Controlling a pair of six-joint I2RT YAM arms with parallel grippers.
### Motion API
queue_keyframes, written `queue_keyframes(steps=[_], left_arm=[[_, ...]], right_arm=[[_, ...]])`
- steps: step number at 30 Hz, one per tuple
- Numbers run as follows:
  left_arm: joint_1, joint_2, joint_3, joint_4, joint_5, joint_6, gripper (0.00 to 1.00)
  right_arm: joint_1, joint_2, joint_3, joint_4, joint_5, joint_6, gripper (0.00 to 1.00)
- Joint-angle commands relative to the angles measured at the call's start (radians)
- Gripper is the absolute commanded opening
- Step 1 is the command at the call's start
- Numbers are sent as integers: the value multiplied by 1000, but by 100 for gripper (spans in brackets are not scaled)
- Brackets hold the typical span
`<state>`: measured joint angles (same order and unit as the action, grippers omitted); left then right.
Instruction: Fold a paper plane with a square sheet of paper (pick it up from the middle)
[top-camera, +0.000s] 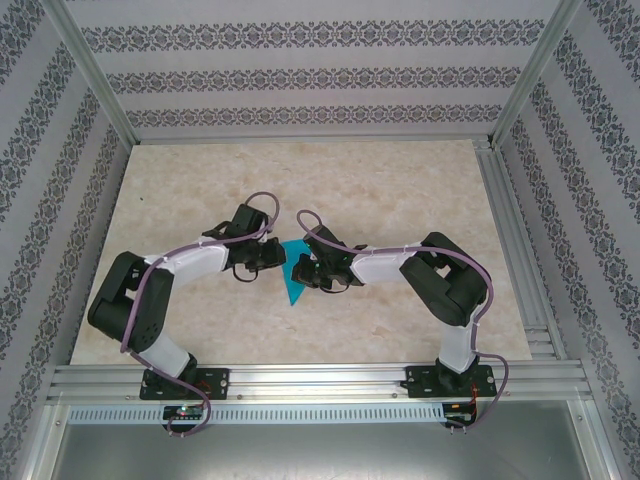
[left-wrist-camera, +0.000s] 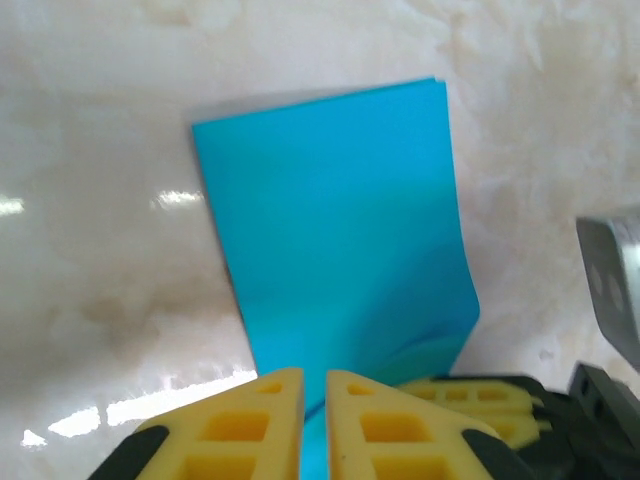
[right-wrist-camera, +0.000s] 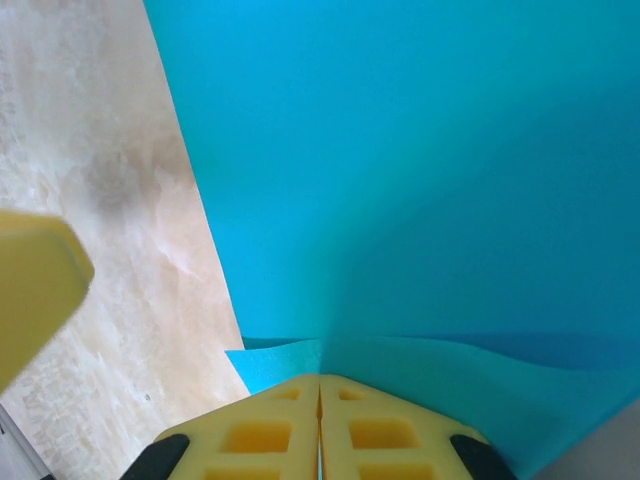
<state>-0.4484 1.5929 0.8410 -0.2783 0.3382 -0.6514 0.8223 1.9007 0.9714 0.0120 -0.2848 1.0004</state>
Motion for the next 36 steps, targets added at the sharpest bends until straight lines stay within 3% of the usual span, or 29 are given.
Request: queue_keyframes(steps=[1,9,20,28,36], left_arm=[[-15,-14,-44,7,86,-22,11],[-29,44,-55,53,136,-27,5],[-32,105,-48,49,103,-17,3],[-32,125,-39,38,71,-12,3],[-33,128,-43,44,70,-14,3]], right_arm=[[-8,34,-3,-54,51,-9,8],[-8,35,-3,-50,49,-6,5],[-9,19,-22,-12,44,3,6],[-14,-63,-79,150,-49,-1,7],[17,-111,-122,117,-104,-22,8]])
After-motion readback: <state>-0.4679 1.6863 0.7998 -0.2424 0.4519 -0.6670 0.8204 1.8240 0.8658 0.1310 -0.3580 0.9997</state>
